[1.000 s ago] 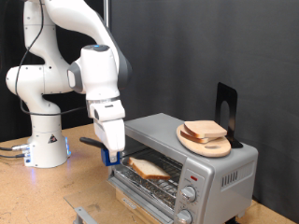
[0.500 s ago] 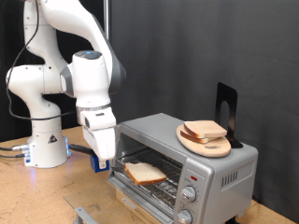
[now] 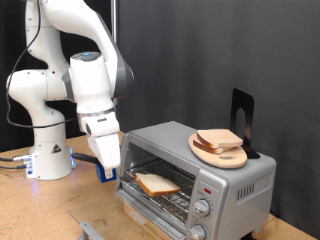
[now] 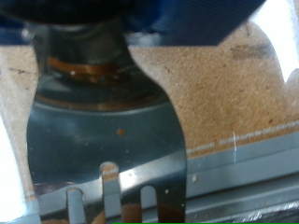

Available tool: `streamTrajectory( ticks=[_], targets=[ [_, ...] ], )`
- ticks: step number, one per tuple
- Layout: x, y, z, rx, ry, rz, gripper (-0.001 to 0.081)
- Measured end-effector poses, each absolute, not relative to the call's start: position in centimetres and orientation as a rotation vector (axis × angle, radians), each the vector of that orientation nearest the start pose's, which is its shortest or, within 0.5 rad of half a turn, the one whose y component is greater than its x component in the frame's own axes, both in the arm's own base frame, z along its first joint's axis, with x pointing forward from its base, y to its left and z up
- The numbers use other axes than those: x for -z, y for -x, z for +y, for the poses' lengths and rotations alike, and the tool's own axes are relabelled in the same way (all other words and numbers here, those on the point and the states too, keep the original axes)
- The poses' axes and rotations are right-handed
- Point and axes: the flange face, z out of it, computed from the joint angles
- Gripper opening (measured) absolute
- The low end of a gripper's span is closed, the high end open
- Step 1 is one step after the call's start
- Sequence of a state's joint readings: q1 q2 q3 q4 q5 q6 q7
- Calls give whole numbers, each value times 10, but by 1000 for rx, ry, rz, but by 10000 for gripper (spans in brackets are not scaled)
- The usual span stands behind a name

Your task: Make a piece of toast with the oven

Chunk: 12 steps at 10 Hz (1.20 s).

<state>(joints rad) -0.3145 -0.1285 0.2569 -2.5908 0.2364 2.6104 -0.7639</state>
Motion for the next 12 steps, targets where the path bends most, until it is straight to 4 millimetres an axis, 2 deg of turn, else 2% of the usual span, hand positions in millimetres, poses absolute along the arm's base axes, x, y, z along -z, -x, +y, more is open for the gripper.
streamTrajectory(
  ticks=[7, 10, 12],
  targets=[
    [-317, -451, 21, 284, 2976, -731, 394],
    [-311, -441, 17, 210, 2950, -780, 394],
    [-309, -426, -4, 130, 2922, -824, 394]
  ],
)
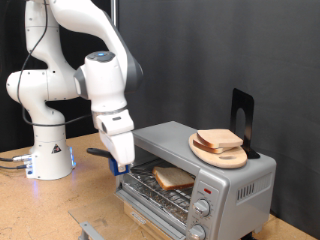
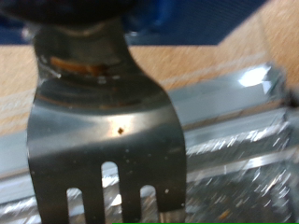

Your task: Make a piece of toast with the oven

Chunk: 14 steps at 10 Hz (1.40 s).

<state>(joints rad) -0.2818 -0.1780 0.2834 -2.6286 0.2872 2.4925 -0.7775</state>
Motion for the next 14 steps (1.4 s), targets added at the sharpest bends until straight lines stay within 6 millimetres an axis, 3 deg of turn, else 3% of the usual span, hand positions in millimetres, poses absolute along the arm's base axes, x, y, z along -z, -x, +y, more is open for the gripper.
streamTrajectory(
  ticks=[3, 6, 7, 10, 14],
  targets=[
    [-314, -408, -29, 130, 2894, -814, 394],
    [-328, -397, -50, 342, 2840, -633, 394],
    [-331, -394, -51, 363, 2848, -534, 394],
    [-332, -392, -58, 376, 2811, -580, 394],
    [-377, -388, -103, 539, 2653, -492, 394]
  ],
)
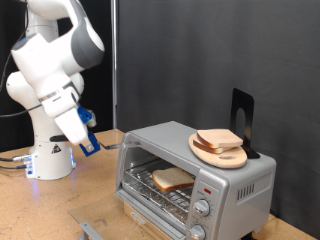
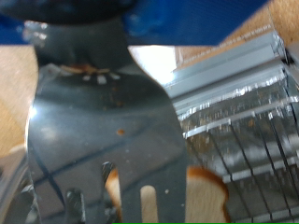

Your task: Make a piece of toast with the oven

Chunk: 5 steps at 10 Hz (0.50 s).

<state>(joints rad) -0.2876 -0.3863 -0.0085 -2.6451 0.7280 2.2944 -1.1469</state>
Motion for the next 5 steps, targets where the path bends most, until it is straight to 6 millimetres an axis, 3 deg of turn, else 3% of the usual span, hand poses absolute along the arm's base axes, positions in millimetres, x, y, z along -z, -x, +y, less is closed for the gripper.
streamTrajectory(
  ticks=[3, 5],
  targets=[
    [-419, -388, -124, 602, 2578, -473, 394],
    [-424, -386, -126, 603, 2566, -474, 394]
  ],
)
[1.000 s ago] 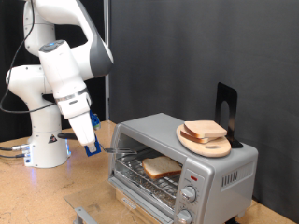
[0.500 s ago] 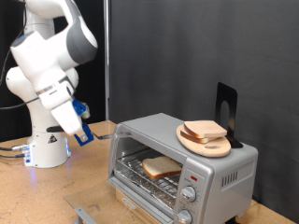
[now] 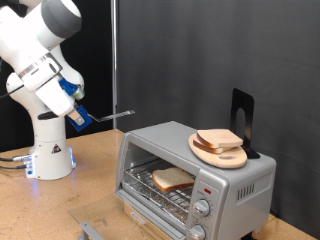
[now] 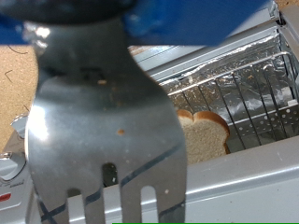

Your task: Make a piece of toast with the oven

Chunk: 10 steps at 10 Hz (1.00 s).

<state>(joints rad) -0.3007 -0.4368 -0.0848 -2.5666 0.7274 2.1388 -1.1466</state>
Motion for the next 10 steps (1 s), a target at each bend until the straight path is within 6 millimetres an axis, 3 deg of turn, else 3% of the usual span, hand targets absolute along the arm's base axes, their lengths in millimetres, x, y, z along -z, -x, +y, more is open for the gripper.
streamTrajectory(
  ticks=[3, 10],
  targets=[
    [-433, -396, -102, 615, 2484, -477, 394],
    [-450, -424, 13, 534, 2511, -457, 394]
  ],
)
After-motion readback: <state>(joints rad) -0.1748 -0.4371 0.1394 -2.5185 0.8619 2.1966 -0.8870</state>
